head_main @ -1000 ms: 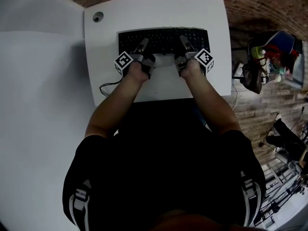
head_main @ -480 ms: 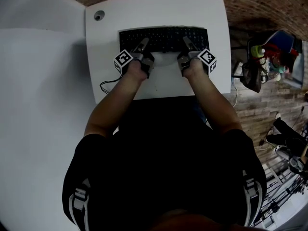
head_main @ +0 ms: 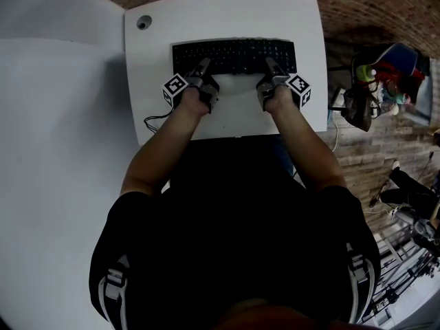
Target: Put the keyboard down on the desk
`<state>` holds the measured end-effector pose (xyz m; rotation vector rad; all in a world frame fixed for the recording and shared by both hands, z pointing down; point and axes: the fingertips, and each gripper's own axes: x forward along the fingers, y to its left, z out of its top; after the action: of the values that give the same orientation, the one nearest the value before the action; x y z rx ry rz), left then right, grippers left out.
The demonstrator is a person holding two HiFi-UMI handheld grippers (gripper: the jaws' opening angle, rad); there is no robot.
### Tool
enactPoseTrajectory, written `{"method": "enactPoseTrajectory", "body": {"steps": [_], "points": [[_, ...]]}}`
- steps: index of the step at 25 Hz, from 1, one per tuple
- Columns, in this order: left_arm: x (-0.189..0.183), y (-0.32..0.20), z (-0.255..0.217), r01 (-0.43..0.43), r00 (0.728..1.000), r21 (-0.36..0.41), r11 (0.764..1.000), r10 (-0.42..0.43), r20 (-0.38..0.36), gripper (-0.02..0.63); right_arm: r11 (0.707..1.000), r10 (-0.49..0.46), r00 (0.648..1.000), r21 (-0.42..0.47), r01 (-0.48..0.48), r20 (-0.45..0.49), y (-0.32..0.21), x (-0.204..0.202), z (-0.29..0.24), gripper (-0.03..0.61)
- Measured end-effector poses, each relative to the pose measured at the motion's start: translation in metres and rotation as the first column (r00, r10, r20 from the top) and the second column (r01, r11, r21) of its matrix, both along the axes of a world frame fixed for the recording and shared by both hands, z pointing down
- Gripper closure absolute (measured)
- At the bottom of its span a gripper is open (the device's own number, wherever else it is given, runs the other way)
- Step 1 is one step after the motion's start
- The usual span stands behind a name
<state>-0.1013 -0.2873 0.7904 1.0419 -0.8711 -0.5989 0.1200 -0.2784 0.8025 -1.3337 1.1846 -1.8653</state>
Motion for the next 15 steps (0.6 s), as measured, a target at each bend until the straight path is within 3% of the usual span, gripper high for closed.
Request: {"method": "enactPoseTrajectory", "body": {"steps": [15], "points": [[-0.003, 0.029, 0.000, -0.019, 0.999, -0.092, 0.996, 0.016, -0.029, 0.403, 0.998, 0.036, 0.999, -0.060, -0.036, -0.003, 0.024, 0.009, -0.016, 0.379]]}}
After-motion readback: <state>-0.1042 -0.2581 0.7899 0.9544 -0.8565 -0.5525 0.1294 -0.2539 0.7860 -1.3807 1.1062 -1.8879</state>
